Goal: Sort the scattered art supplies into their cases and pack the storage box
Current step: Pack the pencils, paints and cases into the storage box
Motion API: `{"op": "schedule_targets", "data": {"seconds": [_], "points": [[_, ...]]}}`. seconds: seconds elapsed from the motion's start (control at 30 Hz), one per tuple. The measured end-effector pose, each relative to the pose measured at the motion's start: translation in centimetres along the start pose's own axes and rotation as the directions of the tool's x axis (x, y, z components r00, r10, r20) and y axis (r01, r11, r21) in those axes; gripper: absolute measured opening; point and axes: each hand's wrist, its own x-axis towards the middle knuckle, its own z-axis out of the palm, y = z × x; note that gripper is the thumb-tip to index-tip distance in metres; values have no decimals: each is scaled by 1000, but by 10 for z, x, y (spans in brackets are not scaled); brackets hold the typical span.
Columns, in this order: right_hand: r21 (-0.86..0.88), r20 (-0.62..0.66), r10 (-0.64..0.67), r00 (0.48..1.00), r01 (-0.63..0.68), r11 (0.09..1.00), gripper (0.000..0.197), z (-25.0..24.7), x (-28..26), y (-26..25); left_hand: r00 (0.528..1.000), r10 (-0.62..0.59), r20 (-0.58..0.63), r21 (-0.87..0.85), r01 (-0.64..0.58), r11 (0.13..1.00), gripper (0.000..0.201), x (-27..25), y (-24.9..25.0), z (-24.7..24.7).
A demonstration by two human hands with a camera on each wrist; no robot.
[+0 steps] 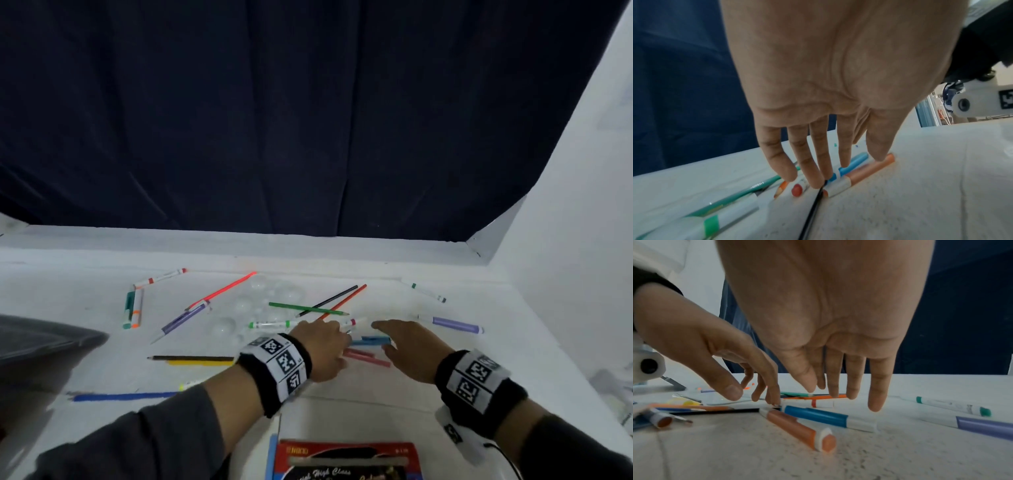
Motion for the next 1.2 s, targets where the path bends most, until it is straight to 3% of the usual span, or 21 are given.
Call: {"op": "schedule_targets", "data": {"seconds": [0.13, 0.37, 0.57, 0.67, 0.73, 0.8, 0.9, 1.03, 1.2], "points": [[-115, 76, -22, 997, 31, 993, 35, 4, 23, 9, 1000, -10, 0, 56, 10, 998, 41, 25, 0, 10], [-288, 19, 8, 1000, -2, 958, 23, 13, 41, 6, 998, 19, -63, 81, -14, 997, 25, 36, -1, 13], [-195, 19, 16, 1000, -12, 981, 10, 12, 28, 3, 998, 26, -61, 32, -24, 999, 18, 18, -5, 10], [-60, 10, 49, 999, -49, 997, 24, 9, 17, 2, 993, -23, -118, -128, 8, 992, 15, -8, -14, -1], [53, -51, 49, 998, -46, 998, 24, 5, 7, -5, 980, -73, -185, -274, 20, 962, 9, -31, -23, -10], [187, -120, 30, 992, -7, 982, 26, 0, -5, -18, 953, -116, -280, -403, -7, 915, 10, -61, -34, -14], [394, -177, -18, 984, 87, 915, 37, -5, -28, -49, 886, -228, -404, -607, -73, 792, 29, -113, -46, -9], [690, -137, -83, 987, 155, 707, 55, 1, -54, -102, 787, -423, -449, -815, -166, 556, 44, -184, -58, 8], [876, -115, -154, 981, 173, 451, 26, 14, -84, -175, 639, -633, -437, -899, -324, 294, 45, -256, -64, 37]]}}
